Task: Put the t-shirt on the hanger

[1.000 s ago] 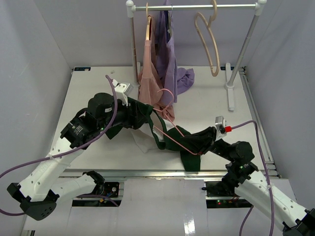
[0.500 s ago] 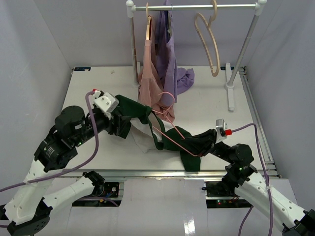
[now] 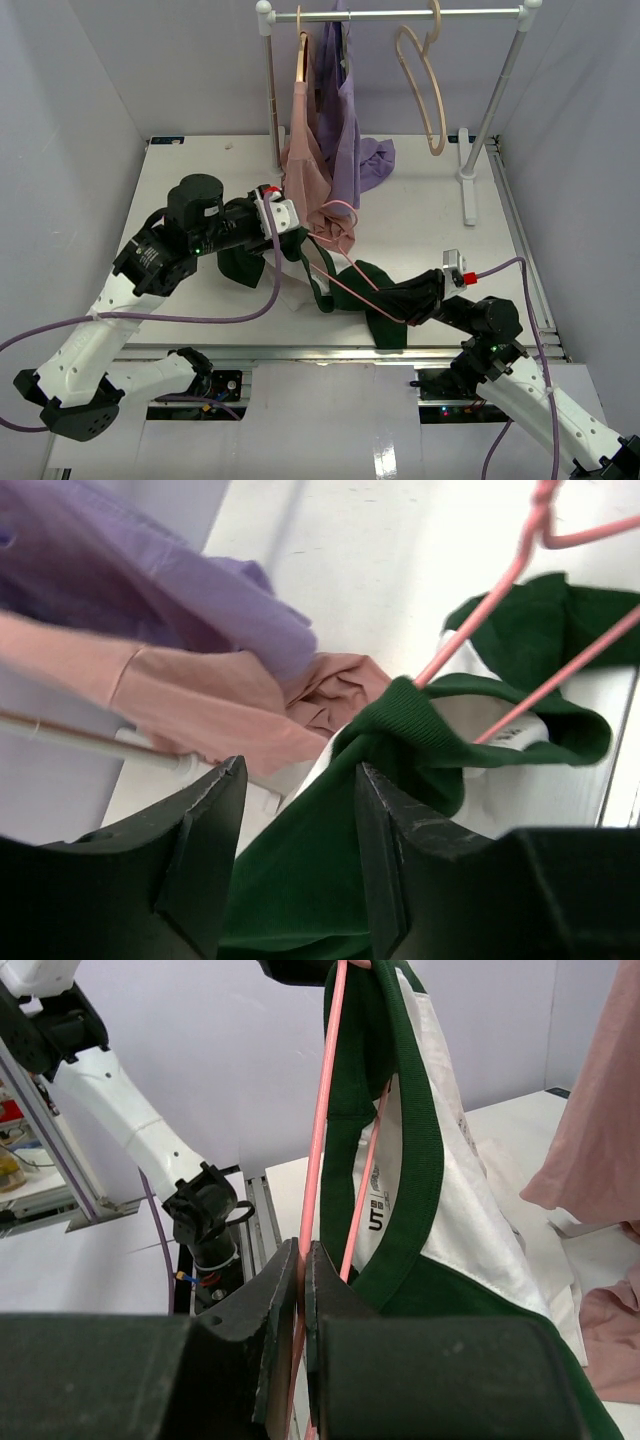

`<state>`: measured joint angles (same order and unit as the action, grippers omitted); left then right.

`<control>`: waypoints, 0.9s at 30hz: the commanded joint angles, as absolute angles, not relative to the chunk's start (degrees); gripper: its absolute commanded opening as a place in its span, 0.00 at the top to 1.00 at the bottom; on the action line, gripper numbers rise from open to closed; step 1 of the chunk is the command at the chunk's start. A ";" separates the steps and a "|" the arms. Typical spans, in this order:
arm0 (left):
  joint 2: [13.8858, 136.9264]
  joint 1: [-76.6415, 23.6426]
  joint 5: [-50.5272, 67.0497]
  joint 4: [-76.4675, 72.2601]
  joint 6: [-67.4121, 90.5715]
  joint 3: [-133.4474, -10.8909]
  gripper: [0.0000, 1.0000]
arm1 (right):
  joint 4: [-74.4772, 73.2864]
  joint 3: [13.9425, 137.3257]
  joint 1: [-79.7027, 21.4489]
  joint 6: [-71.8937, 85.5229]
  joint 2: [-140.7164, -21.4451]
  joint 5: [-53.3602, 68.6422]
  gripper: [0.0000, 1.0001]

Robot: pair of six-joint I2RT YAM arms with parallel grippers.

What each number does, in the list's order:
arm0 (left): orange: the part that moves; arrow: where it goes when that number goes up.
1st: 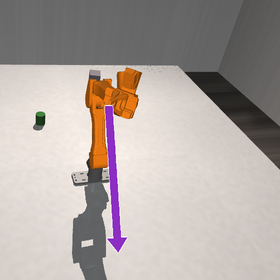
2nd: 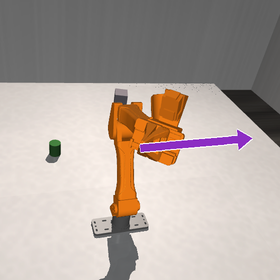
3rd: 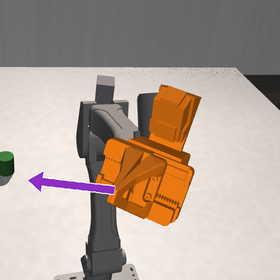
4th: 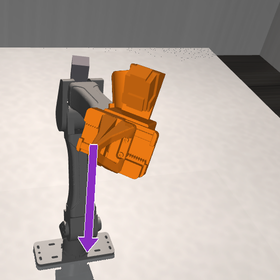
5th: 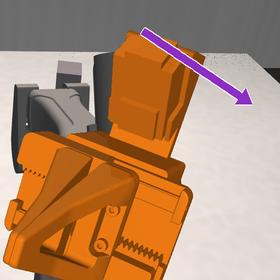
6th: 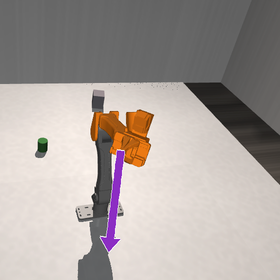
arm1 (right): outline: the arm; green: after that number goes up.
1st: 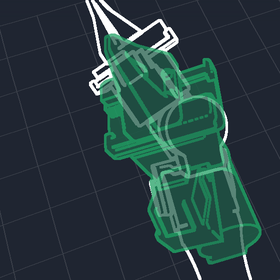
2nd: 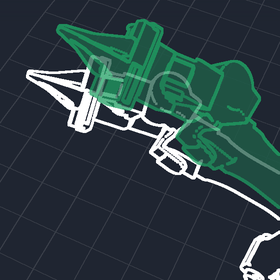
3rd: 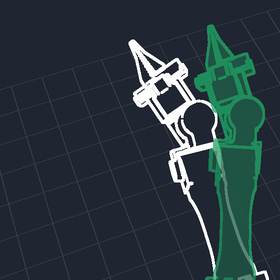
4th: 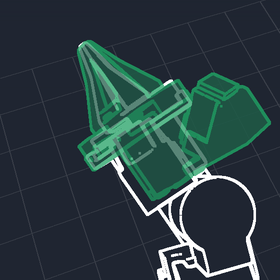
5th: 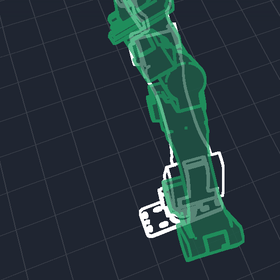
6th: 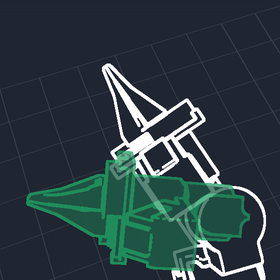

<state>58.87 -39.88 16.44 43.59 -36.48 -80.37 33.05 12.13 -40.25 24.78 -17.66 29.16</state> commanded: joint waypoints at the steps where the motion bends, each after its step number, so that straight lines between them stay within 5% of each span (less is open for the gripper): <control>1: 60.66 -39.99 29.63 53.00 -43.74 -87.15 0.44 | 36.11 16.00 -40.61 22.11 -15.99 32.25 0.92; 13: 64.14 -39.99 49.86 62.53 -43.82 -86.97 0.58 | 35.22 16.25 -40.52 20.65 -14.19 32.09 0.92; 27: 64.73 -40.17 49.92 62.49 -41.78 -84.63 0.70 | 38.58 18.14 -40.52 21.62 -20.12 32.93 0.92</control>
<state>65.63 -39.86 46.29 61.71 -42.57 -85.54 31.03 14.15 -40.51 21.89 -19.06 34.11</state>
